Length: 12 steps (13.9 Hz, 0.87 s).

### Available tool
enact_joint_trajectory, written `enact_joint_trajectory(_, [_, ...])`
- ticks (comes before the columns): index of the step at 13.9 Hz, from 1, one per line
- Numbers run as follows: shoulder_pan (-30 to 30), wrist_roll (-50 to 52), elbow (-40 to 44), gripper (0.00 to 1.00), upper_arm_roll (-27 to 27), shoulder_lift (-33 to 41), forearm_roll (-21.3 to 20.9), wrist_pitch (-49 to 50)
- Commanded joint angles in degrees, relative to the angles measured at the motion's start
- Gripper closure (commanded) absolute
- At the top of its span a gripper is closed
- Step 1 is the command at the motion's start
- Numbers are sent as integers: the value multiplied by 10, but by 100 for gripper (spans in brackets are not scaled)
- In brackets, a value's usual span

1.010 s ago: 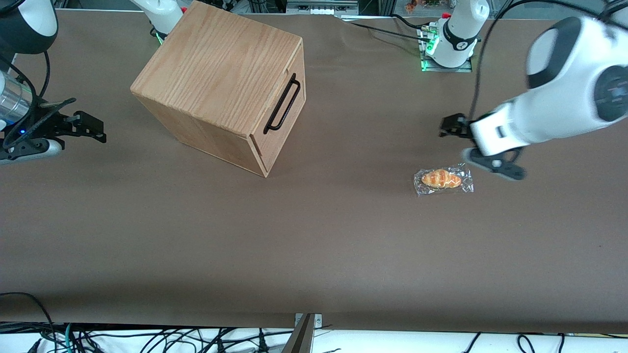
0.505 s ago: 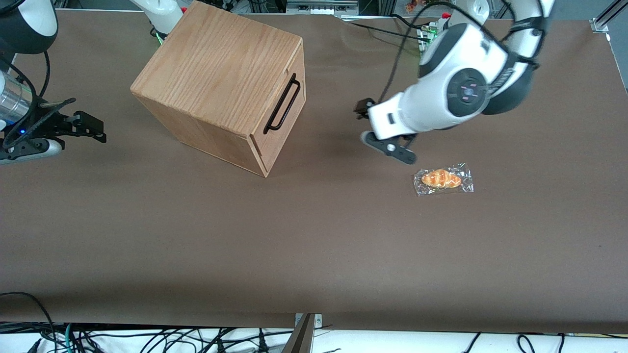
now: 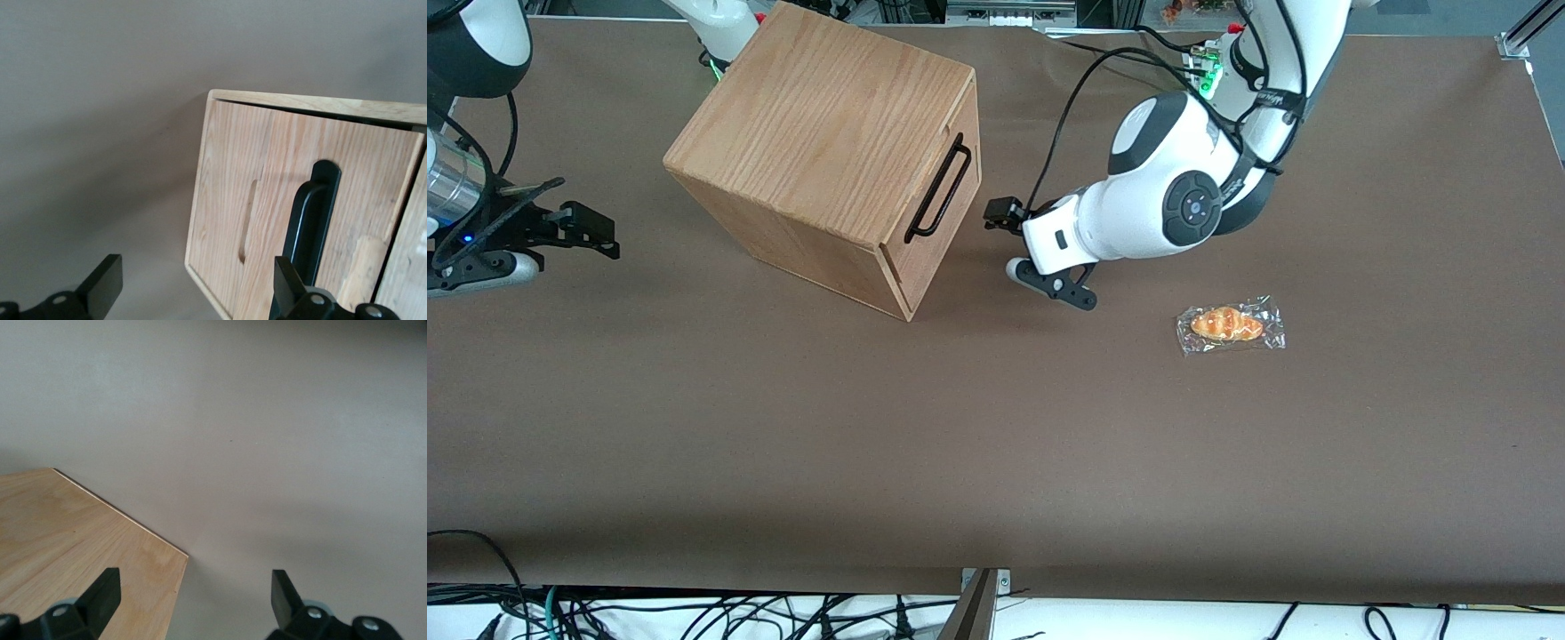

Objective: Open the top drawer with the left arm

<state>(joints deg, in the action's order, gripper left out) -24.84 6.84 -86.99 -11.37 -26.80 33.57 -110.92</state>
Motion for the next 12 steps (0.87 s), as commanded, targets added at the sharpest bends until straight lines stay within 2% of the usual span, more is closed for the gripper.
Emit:
enact_joint_trajectory(1, [-32, 5, 14, 0, 6, -18, 22, -27])
enact_joint_trajectory(7, [-75, 5, 22, 0, 6, -37, 32, -37])
enact_joint_trajectory(12, [-102, 12, 21, 0, 7, -52, 23, -76])
